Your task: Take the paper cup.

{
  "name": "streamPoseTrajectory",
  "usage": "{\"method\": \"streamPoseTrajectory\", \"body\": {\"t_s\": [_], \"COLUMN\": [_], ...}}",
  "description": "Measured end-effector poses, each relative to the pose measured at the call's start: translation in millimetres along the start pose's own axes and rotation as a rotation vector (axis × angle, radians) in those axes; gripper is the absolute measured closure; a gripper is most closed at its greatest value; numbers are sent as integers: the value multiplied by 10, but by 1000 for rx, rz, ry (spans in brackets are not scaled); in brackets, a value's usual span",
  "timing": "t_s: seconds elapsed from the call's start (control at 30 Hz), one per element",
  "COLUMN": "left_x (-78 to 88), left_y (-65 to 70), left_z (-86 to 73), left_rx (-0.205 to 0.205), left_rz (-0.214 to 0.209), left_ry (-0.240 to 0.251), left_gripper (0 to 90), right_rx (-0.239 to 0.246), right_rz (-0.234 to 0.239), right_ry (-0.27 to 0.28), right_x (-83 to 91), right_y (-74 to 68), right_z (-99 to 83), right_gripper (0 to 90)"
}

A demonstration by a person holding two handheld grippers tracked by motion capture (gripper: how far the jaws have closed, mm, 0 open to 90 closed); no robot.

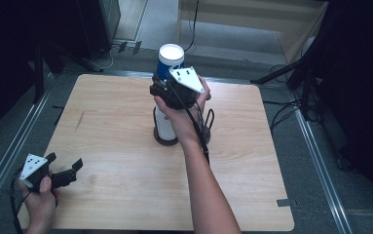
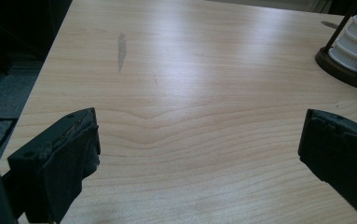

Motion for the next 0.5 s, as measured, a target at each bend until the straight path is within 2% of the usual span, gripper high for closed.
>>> {"method": "streamPoseTrajectory", "body": {"t_s": [0.3,0.5], "left_x": [0,-1], "left_y": [3,-2], "left_z": [0,2], "left_rx": [-1,4], "left_rz": [-1,-3], "left_ry": [0,1], "left_gripper": [0,0], "right_rx": [-9,10], "right_rz": [13,12], "right_ry": [26,48], "right_x": [25,61], "right_y": [4,11], "right_z": [155,262], "right_gripper": [205,211]}}
Point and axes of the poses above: each handheld gripper's, and its own axes: x roughly backward along the jaws, z roughly out of its top, y roughly to its right, the point moved 9 cm from there along -x, roughly forward along the jaws, and after that the axes turned 1 degree about x, right-handed, at the moved point
